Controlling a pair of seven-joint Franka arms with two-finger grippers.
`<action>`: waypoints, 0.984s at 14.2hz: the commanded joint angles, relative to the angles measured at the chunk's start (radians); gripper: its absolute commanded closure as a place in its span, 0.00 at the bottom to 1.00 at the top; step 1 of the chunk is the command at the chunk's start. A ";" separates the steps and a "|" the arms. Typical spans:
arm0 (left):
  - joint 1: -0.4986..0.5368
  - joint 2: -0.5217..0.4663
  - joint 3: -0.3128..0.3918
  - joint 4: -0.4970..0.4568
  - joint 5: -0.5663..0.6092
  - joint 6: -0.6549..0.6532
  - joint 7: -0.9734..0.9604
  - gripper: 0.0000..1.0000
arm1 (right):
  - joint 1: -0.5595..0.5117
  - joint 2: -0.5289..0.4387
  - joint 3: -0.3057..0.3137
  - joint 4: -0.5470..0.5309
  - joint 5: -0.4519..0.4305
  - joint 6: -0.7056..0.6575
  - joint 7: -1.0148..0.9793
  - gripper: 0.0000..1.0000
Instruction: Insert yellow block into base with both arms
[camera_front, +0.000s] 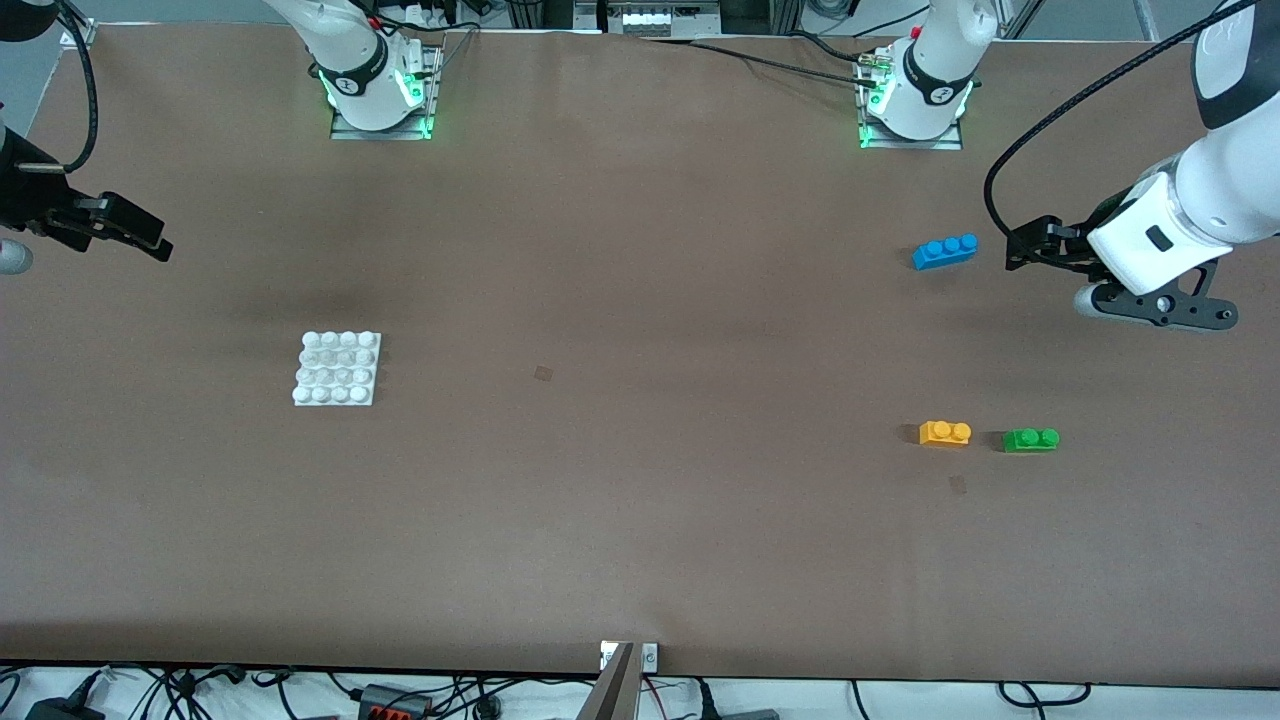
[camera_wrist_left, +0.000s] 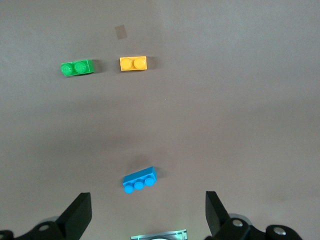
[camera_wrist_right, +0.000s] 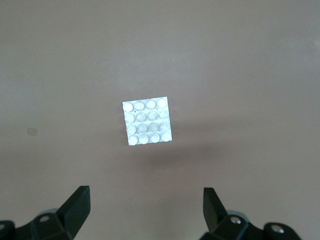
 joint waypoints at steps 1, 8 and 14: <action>-0.005 0.007 0.005 0.017 -0.012 -0.006 0.025 0.00 | 0.007 0.001 -0.003 0.019 0.003 -0.020 0.002 0.00; -0.003 0.005 0.005 0.017 -0.016 -0.006 0.026 0.00 | 0.010 0.006 -0.003 0.019 -0.003 -0.101 0.005 0.00; -0.008 0.008 -0.003 0.044 -0.016 -0.012 0.019 0.00 | 0.010 0.111 -0.003 0.025 0.000 -0.144 0.006 0.00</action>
